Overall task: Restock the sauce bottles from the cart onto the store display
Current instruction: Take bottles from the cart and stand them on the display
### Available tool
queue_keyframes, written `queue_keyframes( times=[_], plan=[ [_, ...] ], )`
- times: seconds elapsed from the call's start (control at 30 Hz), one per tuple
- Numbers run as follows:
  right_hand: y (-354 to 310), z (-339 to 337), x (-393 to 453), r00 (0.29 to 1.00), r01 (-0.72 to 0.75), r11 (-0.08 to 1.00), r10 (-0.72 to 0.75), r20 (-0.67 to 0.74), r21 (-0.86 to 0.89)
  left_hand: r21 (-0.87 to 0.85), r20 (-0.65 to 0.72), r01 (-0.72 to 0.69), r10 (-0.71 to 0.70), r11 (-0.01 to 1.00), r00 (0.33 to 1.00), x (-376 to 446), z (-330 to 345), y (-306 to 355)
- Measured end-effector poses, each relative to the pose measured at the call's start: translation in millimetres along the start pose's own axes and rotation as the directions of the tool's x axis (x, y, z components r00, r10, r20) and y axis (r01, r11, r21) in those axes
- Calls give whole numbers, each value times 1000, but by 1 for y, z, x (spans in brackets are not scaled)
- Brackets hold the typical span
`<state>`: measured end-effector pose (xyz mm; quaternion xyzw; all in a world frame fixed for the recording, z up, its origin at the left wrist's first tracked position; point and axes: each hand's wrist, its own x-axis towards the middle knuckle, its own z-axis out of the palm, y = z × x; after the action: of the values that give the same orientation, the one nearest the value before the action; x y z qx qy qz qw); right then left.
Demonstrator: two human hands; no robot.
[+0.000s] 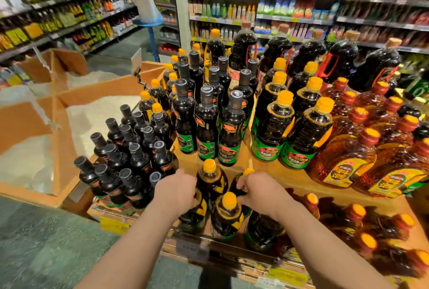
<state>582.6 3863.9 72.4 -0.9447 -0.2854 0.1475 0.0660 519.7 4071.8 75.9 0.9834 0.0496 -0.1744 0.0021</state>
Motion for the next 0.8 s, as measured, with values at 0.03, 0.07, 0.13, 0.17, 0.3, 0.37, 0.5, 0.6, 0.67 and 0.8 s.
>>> queue_keyframes(
  times=[0.03,0.07,0.13,0.17,0.3,0.37,0.5,0.6,0.67,0.8],
  plan=[
    [0,0,3,996,-52,999,52,-72,2,4,18,7,-7,1000,1000,0,4,0],
    [1,-1,7,982,-117,993,118,-145,15,-8,29,16,-15,1000,999,2,8,0],
    [7,-3,13,955,-214,975,222,-199,57,-24,20,42,-42,999,999,7,11,0],
    [10,-3,17,953,-240,969,246,-178,56,-15,3,56,-56,998,998,11,10,0],
    [12,0,30,969,-244,969,245,-25,42,-17,-183,67,-69,998,981,29,4,3],
    [12,1,32,965,-260,962,262,-18,84,-37,-221,8,-16,999,975,41,3,6],
    [17,-9,31,943,-332,938,329,47,98,-94,-71,-75,68,993,995,66,1,13],
    [21,-11,30,935,-352,931,345,80,95,-99,-2,-86,86,991,996,78,-5,20],
    [23,-9,31,934,-356,930,350,75,92,-82,17,-85,87,993,996,82,-11,23],
    [26,-8,32,934,-356,930,349,81,95,-67,42,-97,100,993,994,80,-22,25]
  ],
)
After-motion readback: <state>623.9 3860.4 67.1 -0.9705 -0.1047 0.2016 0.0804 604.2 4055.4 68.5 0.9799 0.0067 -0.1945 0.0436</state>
